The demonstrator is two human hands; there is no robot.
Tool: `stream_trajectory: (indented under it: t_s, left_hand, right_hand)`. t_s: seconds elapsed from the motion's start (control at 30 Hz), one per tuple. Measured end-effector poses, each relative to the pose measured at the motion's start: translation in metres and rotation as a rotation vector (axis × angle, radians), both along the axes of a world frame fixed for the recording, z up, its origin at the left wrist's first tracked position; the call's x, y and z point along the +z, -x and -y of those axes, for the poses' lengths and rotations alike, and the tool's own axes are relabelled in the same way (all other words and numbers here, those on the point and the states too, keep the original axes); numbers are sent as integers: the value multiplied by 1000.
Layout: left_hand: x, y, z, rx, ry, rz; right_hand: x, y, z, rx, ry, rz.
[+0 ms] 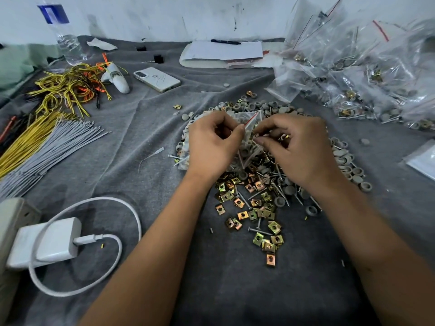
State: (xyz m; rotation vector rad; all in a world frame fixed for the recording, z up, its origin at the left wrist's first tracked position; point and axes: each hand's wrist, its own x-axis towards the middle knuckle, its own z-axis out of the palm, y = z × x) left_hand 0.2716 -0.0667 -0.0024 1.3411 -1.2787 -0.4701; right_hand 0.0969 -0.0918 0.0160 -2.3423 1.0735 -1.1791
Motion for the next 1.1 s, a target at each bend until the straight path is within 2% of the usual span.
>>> stream_trajectory:
  t_s: [0.37, 0.6, 0.73, 0.87, 0.97, 1.1]
  left_hand:
    - [0, -1, 1, 27, -9, -23]
    - [-1, -2, 2, 45, -11, -24]
    - [0, -4, 2, 72, -1, -27]
    - [-1, -6, 6, 112, -25, -73]
    - [-1, -8, 7, 140, -22, -74]
    - [-2, -9, 7, 137, -11, -104]
  right_hand:
    - [3, 0, -3, 29, -62, 89]
    - [5, 1, -6, 47, 86, 158]
    - [3, -11, -19, 263, 146, -1]
    - [-4, -28, -33, 528, 61, -281]
    - [-6, -31, -33, 564, 61, -487]
    - [-5, -29, -32, 572, 2, -522]
